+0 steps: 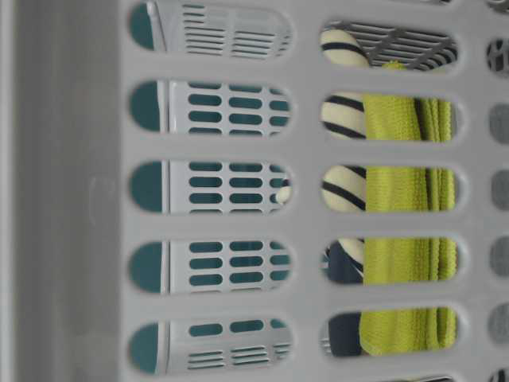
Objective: Pick up the yellow cloth from the shopping basket with the left arm.
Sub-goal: 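Move the left gripper into the basket above the yellow-green cloth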
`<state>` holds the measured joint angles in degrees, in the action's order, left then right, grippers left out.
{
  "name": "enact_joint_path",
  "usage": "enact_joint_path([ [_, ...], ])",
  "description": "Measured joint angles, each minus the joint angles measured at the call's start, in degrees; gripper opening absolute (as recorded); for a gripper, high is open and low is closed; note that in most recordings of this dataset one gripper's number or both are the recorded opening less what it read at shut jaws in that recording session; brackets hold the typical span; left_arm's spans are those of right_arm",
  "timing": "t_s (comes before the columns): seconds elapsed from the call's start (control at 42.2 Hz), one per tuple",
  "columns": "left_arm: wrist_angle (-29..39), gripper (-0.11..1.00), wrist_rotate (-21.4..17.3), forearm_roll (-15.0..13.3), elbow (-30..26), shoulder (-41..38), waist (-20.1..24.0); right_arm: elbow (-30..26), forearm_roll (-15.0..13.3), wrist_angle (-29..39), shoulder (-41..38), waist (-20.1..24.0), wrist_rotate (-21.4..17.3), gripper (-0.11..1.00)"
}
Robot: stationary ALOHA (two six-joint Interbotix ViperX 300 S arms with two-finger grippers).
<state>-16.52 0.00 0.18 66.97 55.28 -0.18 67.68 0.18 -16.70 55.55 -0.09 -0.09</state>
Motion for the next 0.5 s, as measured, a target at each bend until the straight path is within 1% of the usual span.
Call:
enact_joint_path([
  [0.024,-0.09,0.06,0.09,0.0,0.0,0.0,0.0,0.0,0.0,0.0,0.0,-0.09,0.0,0.0],
  [0.071,1.41,0.02,0.97,0.7,-0.79,-0.09,-0.09,0.0,0.09,0.09,0.0,0.09,-0.09,0.05],
  [0.118,5.1,0.0,1.58,1.58,-3.08,-0.35,-0.35,0.0,0.18,0.09,0.0,0.18,-0.44,0.0],
  [0.142,6.77,0.0,1.85,1.76,-4.22,-0.44,-0.44,0.0,0.35,0.09,0.0,0.18,-0.62,-0.01],
  [0.331,22.5,0.0,2.37,2.2,-13.1,-4.75,-2.02,0.0,0.7,1.76,-0.18,0.26,-3.43,-0.01],
  [0.497,32.17,0.0,1.49,2.2,-21.09,-10.63,-2.81,-0.62,0.7,6.15,-0.18,-0.44,-3.87,-0.01],
])
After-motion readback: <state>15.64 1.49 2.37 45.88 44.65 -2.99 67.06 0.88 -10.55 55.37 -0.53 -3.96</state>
